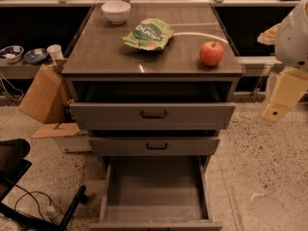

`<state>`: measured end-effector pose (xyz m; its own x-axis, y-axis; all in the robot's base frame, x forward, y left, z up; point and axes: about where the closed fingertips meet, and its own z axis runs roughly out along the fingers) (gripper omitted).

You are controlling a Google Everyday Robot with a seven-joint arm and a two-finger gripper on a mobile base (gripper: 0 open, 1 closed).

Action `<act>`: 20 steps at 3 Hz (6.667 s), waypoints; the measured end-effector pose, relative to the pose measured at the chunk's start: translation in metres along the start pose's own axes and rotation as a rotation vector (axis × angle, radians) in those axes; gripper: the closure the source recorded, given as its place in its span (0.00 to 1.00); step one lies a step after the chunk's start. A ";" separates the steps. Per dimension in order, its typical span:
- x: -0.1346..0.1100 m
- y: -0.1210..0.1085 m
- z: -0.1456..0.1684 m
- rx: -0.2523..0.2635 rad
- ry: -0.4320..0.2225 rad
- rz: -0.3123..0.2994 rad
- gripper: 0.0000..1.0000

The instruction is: Place green rice chip bag into bottom drawer

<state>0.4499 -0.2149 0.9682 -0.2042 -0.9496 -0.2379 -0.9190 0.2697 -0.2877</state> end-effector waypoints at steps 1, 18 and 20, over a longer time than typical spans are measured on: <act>-0.015 -0.027 0.035 0.087 -0.039 -0.007 0.00; -0.223 -0.279 0.175 0.528 -0.543 -0.083 0.00; -0.225 -0.256 0.182 0.530 -0.529 -0.137 0.00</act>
Offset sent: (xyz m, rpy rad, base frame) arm 0.1697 0.0560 -0.0377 0.0489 -0.3819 0.0437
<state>0.7921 -0.0410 0.9268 0.2119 -0.8132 -0.5421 -0.6119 0.3222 -0.7224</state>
